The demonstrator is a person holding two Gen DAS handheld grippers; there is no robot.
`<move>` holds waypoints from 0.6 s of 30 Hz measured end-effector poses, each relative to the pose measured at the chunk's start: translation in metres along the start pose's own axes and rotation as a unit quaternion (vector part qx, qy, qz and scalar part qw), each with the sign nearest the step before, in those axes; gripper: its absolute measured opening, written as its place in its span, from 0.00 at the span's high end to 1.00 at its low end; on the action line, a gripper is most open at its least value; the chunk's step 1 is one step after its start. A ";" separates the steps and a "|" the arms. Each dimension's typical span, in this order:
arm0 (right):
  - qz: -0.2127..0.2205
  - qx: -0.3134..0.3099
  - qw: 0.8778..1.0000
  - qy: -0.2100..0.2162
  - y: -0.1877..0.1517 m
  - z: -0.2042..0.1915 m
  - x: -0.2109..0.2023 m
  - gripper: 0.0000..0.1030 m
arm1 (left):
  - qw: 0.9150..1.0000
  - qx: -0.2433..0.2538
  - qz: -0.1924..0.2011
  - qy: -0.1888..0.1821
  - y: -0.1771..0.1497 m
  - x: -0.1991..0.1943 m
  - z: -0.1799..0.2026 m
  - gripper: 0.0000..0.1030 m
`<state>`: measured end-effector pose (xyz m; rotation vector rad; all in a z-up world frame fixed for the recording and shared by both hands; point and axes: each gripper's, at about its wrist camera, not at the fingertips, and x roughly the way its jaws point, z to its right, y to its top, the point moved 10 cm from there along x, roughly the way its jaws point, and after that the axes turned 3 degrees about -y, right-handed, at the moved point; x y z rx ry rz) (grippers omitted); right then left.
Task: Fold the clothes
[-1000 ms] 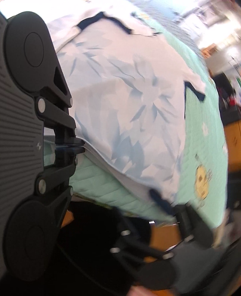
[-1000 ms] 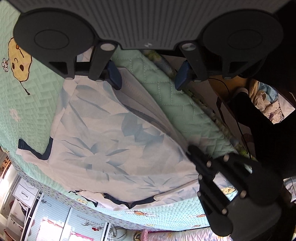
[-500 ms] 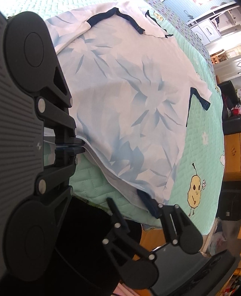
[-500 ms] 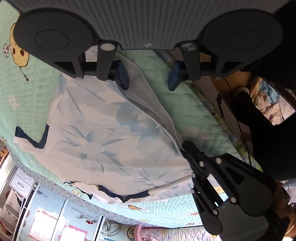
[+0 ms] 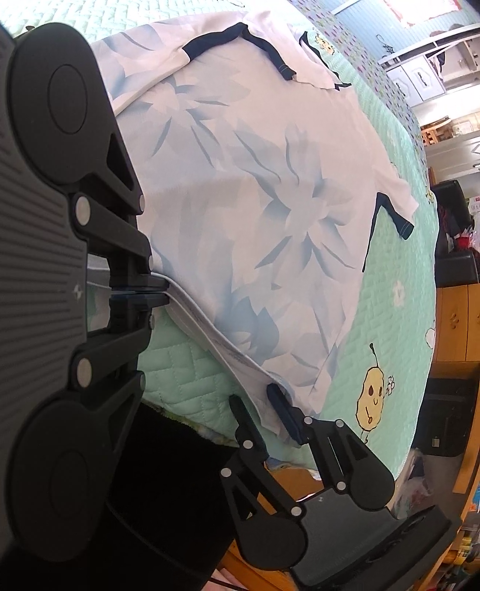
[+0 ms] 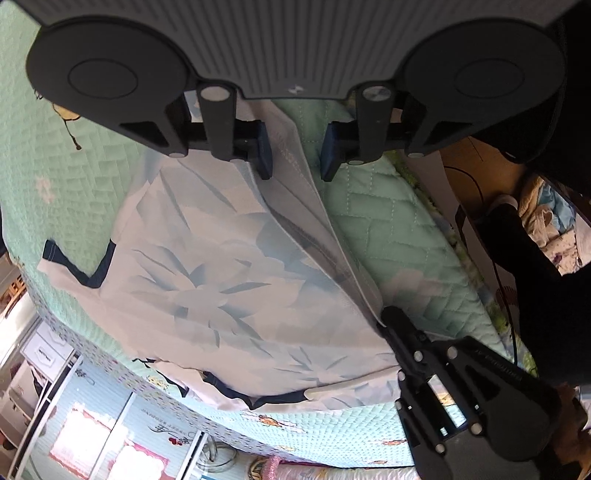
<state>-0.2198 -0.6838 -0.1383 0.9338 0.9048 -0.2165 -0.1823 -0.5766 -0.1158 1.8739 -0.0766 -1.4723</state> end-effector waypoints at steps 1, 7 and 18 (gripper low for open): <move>-0.001 0.001 1.000 0.001 0.000 0.000 0.000 0.71 | 1.000 0.000 0.000 0.000 0.000 0.000 0.000 1.00; -0.015 -0.032 0.999 -0.027 0.002 0.004 0.001 0.99 | 1.000 0.001 -0.001 -0.003 -0.003 0.001 0.004 1.00; -0.041 -0.141 0.989 -0.030 -0.009 -0.014 -0.013 1.00 | 0.998 0.040 -0.029 -0.041 -0.027 0.012 0.035 1.00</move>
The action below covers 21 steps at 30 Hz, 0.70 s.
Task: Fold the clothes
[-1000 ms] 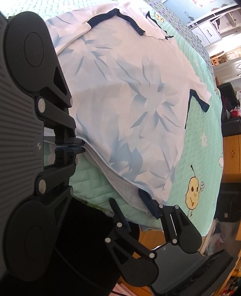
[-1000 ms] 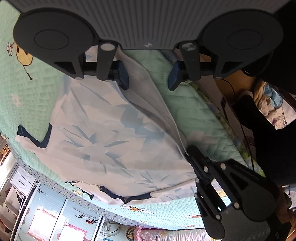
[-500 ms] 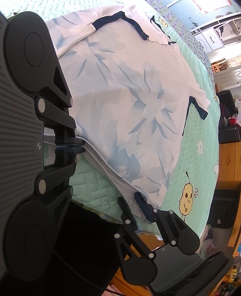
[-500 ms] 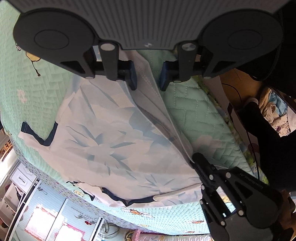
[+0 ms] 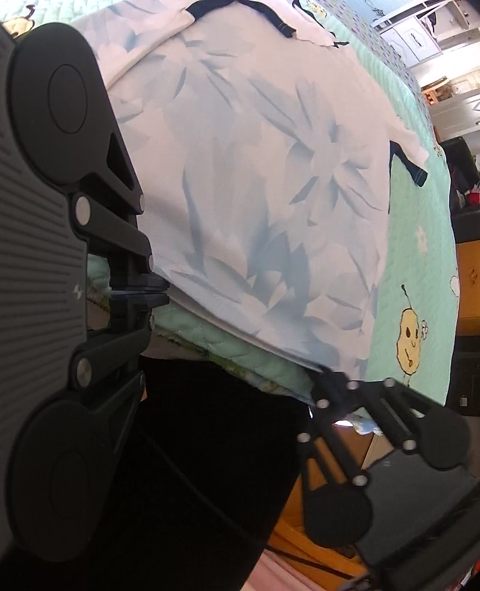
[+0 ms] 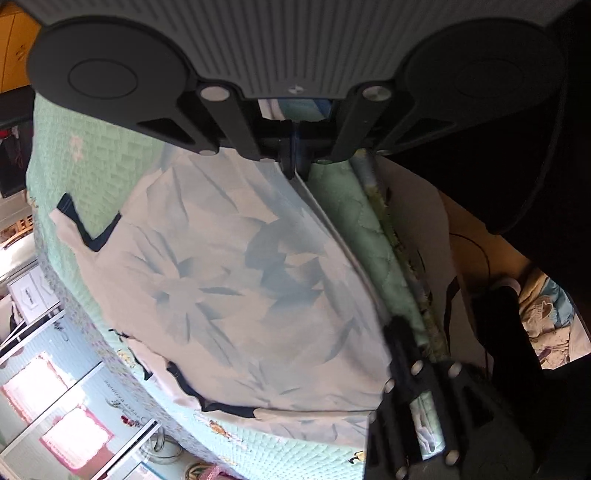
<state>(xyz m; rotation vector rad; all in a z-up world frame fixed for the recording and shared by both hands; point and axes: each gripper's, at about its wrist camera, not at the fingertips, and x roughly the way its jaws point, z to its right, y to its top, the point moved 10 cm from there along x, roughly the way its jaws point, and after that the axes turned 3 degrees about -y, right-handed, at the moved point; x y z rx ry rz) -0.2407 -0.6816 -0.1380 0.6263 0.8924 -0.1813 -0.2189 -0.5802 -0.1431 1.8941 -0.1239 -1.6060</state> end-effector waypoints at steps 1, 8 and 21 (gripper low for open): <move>0.001 0.006 1.000 -0.001 0.001 0.003 0.000 1.00 | 1.000 -0.005 0.002 -0.002 0.001 0.000 -0.001 1.00; -0.009 0.000 1.000 0.001 -0.003 -0.005 0.004 1.00 | 1.000 -0.006 -0.003 -0.016 -0.001 0.001 0.002 1.00; -0.037 0.038 0.998 0.027 -0.035 -0.011 -0.020 0.95 | 0.998 -0.026 0.001 -0.056 -0.019 -0.019 0.011 0.95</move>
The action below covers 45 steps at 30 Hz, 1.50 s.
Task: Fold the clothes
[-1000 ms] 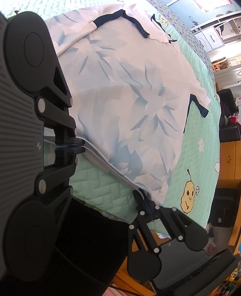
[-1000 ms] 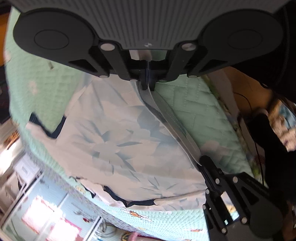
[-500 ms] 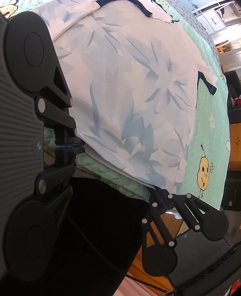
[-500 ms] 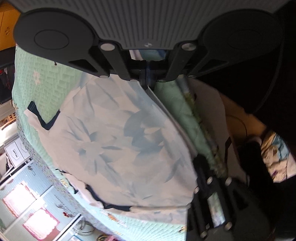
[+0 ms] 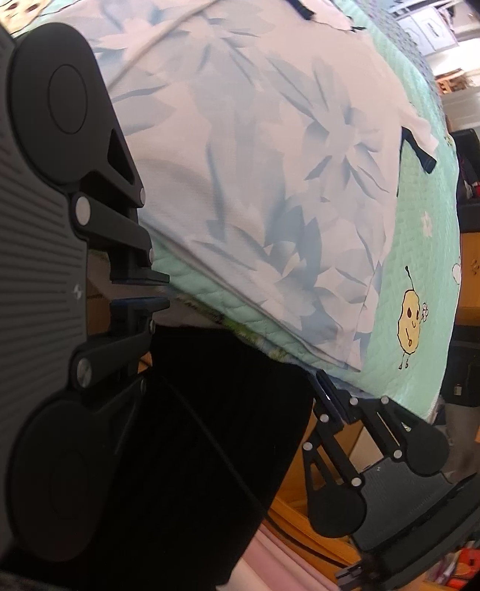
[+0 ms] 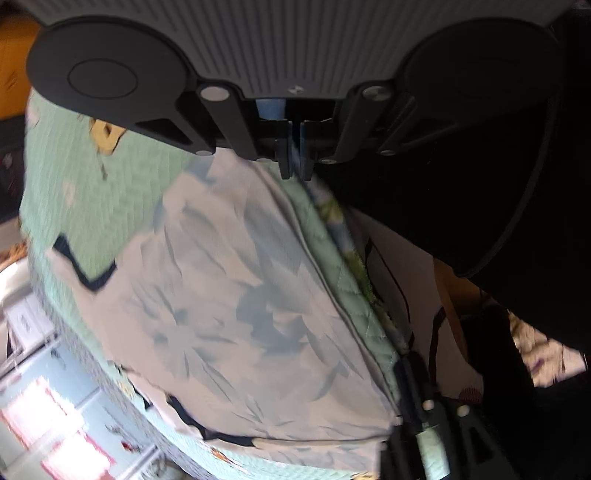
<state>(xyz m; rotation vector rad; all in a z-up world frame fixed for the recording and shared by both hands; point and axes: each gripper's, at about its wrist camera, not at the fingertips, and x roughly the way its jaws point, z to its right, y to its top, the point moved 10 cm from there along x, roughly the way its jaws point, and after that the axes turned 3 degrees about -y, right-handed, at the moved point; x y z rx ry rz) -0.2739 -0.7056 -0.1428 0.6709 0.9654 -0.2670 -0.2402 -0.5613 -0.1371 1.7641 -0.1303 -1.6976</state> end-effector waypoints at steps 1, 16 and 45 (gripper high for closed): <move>0.002 0.021 1.000 0.013 0.000 0.002 -0.004 0.95 | 1.000 -0.012 0.005 -0.008 -0.002 -0.006 -0.002 0.94; 0.056 0.456 0.880 0.118 0.022 0.048 0.040 0.64 | 0.978 -0.198 0.046 0.056 -0.034 -0.019 -0.097 0.72; 0.097 0.563 0.796 0.201 0.075 0.048 0.065 0.54 | 0.961 -0.253 0.081 0.075 -0.016 -0.018 -0.119 0.37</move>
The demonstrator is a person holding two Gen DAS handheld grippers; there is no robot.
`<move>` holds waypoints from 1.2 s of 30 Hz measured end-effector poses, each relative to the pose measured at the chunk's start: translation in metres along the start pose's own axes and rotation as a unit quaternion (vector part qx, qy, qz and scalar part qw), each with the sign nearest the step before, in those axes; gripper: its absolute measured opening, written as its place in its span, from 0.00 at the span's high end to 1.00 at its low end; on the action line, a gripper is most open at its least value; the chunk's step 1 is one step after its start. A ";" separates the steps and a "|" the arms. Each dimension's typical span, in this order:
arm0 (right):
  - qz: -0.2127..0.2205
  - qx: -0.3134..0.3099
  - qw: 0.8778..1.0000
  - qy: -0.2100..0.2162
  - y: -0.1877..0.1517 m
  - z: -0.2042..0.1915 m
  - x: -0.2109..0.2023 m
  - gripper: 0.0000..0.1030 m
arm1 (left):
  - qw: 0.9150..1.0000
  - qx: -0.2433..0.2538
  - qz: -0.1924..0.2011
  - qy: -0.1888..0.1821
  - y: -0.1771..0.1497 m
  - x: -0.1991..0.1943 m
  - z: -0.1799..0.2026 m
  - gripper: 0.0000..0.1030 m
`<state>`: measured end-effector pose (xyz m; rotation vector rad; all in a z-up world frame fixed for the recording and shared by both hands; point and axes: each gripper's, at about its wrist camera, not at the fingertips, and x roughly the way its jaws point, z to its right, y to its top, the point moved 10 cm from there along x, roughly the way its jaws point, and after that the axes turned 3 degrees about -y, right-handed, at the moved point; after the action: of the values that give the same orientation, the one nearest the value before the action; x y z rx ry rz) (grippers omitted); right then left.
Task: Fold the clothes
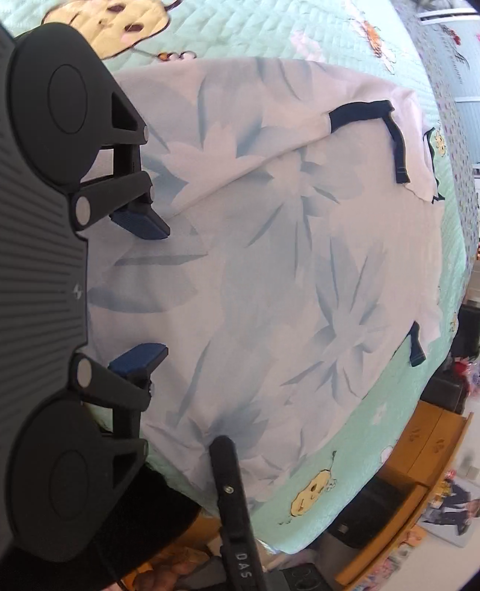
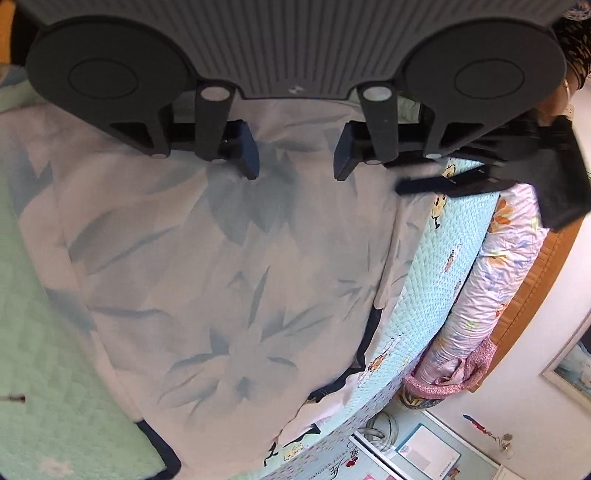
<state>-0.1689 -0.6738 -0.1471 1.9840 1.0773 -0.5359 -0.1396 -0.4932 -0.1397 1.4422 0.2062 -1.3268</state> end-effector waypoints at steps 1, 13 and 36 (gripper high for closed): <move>0.005 -0.004 1.000 -0.006 0.003 -0.001 -0.002 0.53 | 1.000 -0.012 0.006 -0.011 0.001 -0.002 -0.001 0.37; 0.094 0.073 0.992 0.048 0.173 -0.038 0.036 0.40 | 0.993 -0.017 0.091 0.070 0.067 -0.017 -0.054 0.37; 0.116 0.083 0.990 -0.020 0.404 0.010 0.265 0.41 | 0.983 -0.051 0.079 0.160 0.143 0.044 -0.154 0.36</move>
<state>0.3144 -0.6788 -0.1509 2.1974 0.7849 -0.5513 0.0701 -0.4506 -0.1288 1.5441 0.3578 -0.9392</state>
